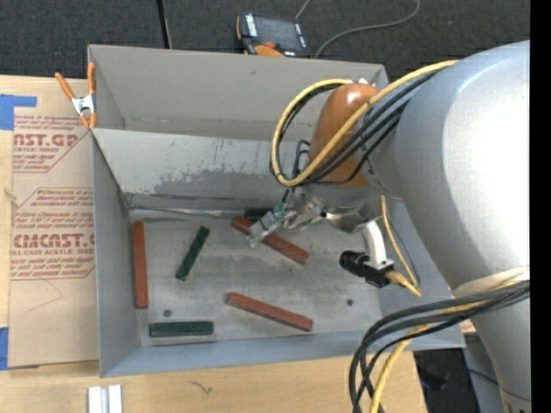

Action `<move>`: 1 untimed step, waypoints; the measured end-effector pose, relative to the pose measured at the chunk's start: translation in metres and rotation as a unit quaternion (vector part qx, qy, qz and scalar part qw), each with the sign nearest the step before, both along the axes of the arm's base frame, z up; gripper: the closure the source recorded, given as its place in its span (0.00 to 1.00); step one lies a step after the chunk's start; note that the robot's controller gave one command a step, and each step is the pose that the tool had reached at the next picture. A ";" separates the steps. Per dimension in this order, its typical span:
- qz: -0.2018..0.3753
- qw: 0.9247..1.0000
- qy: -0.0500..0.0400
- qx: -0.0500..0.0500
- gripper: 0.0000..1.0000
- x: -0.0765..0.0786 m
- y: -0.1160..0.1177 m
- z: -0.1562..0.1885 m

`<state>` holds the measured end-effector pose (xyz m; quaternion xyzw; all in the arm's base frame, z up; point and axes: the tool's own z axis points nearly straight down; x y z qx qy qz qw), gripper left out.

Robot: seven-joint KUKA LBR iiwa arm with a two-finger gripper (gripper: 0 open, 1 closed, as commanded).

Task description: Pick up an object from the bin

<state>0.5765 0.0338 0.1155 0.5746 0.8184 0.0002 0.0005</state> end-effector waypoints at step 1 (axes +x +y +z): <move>0.047 0.999 0.002 -0.001 0.00 0.010 -0.007 -0.039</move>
Offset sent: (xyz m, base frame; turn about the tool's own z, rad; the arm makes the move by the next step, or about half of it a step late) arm 0.0112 -0.0069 -0.0363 -0.0925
